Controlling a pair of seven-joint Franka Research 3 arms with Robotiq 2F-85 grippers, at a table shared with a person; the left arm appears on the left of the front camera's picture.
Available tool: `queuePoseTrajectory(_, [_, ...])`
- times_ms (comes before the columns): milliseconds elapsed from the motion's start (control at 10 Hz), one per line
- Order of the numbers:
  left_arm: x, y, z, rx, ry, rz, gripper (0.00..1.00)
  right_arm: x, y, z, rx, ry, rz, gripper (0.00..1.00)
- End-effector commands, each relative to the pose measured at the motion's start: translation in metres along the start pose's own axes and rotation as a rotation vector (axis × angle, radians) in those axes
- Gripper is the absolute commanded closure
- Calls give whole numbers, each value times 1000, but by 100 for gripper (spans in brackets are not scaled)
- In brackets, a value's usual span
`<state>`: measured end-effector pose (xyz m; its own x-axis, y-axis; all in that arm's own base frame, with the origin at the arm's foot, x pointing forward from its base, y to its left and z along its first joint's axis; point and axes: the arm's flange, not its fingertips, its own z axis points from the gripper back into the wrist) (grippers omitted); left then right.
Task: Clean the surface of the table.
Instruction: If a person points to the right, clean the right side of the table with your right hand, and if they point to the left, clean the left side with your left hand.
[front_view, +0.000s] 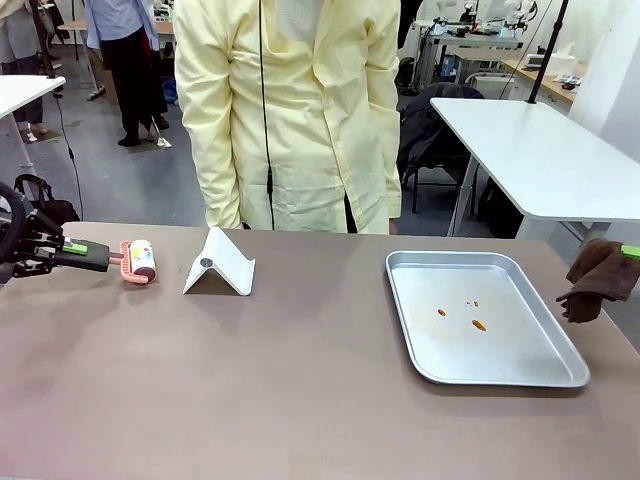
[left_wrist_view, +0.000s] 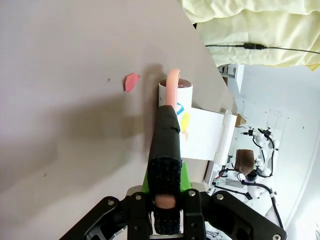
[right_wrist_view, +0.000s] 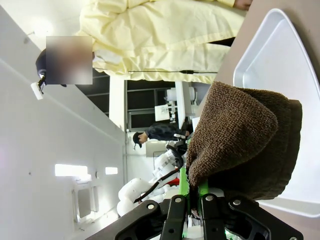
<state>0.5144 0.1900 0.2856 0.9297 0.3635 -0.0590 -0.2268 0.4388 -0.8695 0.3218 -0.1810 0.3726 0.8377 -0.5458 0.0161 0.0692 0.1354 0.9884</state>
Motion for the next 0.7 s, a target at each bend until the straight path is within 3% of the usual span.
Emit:
queuePoseTrajectory(0, [0, 17, -7, 49, 18, -4, 78, 0, 7, 0, -12, -4, -13, 100])
queuePoseTrajectory(200, [-13, 12, 19, -82, -5, -60, 78, 0, 7, 0, -12, -4, -13, 100])
queuePoseTrajectory(400, [-50, 1, 64, -244, -11, -148, 78, 0, 7, 0, -12, -4, -13, 100])
queuePoseTrajectory(600, [-82, 10, 102, -284, 42, -220, 78, 0, 7, 0, -12, -4, -13, 100])
